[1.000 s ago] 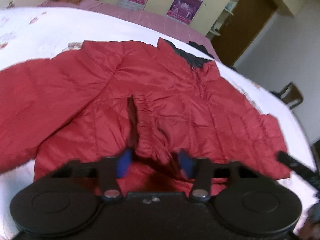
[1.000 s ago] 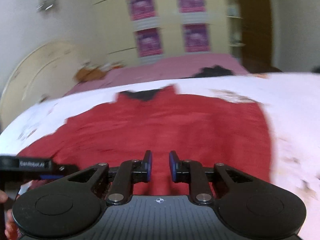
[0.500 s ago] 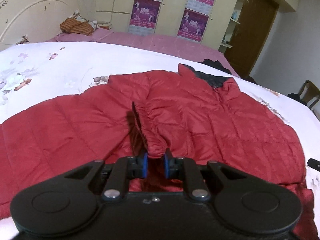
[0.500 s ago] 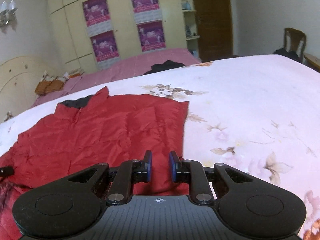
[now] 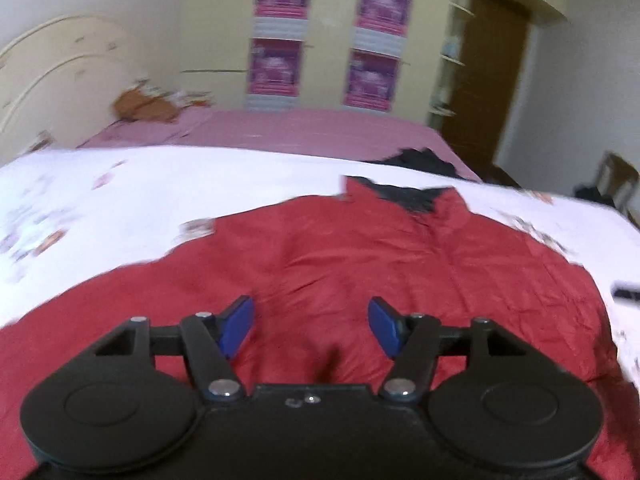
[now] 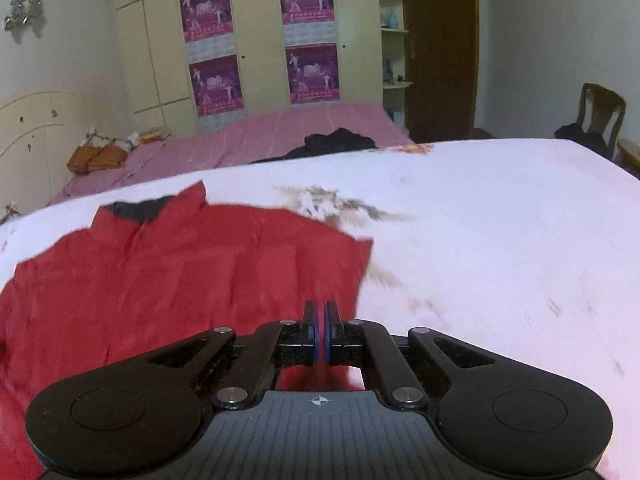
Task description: Fold large clothes
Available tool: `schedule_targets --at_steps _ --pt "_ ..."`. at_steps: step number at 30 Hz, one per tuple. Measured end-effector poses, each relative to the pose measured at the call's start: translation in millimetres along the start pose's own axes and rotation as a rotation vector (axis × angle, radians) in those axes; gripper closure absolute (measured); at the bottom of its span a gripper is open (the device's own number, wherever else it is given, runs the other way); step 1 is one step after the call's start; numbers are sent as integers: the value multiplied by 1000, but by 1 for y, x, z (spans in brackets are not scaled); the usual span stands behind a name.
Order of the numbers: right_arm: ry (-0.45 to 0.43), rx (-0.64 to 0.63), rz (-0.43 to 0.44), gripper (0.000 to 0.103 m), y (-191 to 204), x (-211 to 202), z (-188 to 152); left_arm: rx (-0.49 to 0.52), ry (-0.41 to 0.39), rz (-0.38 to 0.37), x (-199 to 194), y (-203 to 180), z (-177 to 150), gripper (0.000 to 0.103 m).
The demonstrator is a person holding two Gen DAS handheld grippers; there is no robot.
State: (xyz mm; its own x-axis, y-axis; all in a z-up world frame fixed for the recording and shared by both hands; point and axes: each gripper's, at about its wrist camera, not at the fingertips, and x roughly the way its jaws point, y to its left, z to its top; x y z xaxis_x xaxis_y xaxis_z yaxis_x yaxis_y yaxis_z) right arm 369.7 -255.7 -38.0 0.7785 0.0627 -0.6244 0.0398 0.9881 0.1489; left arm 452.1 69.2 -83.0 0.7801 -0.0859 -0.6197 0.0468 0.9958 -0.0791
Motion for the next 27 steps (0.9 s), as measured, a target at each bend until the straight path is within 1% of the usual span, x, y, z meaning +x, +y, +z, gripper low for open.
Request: schedule_targets --at_steps 2,4,5,6,7,8,10,12,15,17,18,20,21,23,24,25,27 --pt "9 -30 24 101 7 20 12 40 34 -22 24 -11 3 43" --pt "38 -59 36 101 10 39 17 54 74 -20 47 -14 0 44" --pt "64 -78 18 101 9 51 16 64 96 -2 58 -13 -3 43" --pt "116 -95 -32 101 5 69 13 72 121 14 66 -11 -9 43" --pt "160 -94 -67 102 -4 85 8 62 124 4 70 -7 -13 42" --pt "146 -67 -50 102 -12 88 4 57 119 2 70 -6 -14 42" --pt "146 -89 -48 102 -11 86 5 82 130 23 68 -11 -12 43" --pt "147 -86 -56 101 -9 78 8 75 129 35 59 -13 -9 46" --pt "76 -54 -19 101 -10 41 12 48 92 28 35 -15 -8 44" --pt "61 -50 13 101 -5 22 6 36 85 29 23 -17 -14 44" --pt "73 -58 21 101 -2 16 0 29 95 30 23 -19 -18 44" --pt "143 -81 16 101 7 20 -16 31 138 42 32 -20 -26 43" --pt "193 -99 3 101 10 29 -26 37 142 48 35 -20 -29 42" --pt "193 -139 -16 101 18 32 -30 47 140 55 38 -21 -32 42" --pt "200 -145 -24 101 21 30 -26 47 147 57 37 -21 -29 42" --pt "188 -127 -19 101 21 25 -22 37 146 54 34 -20 -27 43" --pt "129 -92 -18 99 19 9 -17 -20 114 36 20 -11 -26 33"
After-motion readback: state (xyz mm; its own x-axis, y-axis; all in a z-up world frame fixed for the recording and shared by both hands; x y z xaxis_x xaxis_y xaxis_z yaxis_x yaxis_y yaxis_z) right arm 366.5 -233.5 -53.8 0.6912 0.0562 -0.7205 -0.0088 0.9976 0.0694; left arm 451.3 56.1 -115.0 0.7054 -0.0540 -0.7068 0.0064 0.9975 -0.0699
